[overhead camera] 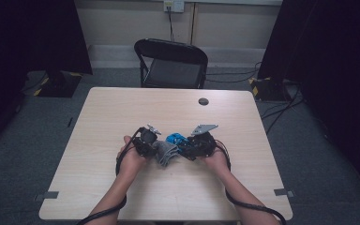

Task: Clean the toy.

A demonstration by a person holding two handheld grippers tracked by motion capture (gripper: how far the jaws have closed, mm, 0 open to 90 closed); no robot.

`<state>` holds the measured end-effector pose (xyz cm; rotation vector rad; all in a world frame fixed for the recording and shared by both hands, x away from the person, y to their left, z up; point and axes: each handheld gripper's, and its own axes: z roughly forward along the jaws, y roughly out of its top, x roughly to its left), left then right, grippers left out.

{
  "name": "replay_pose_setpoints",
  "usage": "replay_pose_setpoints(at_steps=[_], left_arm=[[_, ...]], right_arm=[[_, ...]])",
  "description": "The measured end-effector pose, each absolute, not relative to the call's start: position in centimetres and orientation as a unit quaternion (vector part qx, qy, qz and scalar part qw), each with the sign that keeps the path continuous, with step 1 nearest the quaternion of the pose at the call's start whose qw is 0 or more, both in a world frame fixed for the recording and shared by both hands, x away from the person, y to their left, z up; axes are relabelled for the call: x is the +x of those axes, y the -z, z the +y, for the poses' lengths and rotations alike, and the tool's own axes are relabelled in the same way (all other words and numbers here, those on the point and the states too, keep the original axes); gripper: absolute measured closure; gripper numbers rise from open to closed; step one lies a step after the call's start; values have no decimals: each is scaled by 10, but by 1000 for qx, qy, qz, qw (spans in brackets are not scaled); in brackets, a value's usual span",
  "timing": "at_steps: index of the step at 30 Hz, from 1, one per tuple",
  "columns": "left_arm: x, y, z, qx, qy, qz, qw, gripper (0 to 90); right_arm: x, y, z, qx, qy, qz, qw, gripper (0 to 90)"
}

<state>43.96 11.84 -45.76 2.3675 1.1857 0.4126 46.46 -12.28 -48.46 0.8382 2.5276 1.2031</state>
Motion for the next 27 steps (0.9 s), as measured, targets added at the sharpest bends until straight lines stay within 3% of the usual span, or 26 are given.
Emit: replay_pose_setpoints(at_steps=[27], left_arm=[[448, 451, 164, 818, -176, 496, 232, 745]], right_arm=[[464, 485, -122, 286, -410, 859, 112, 433]])
